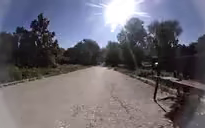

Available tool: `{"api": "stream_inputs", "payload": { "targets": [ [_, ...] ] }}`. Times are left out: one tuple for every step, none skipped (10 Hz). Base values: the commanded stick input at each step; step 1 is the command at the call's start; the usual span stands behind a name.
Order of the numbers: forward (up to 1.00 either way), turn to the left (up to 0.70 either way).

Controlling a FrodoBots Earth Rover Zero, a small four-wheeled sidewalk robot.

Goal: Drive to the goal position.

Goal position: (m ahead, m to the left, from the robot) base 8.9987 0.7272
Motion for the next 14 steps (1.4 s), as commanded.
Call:
{"api": "stream_inputs", "payload": {
  "targets": [
    [1.0, 0.05],
    [1.0, 0.05],
    [1.0, 0.05],
    [1.0, 0.05],
    [1.0, 0.05],
    [1.0, 0.05],
    [1.0, 0.05],
    [1.0, 0.05],
    [1.0, 0.05],
    [1.0, 0.05],
    [1.0, 0.05],
    [1.0, 0.05],
    [1.0, 0.05],
    [1.0, 0.05]
  ]
}}
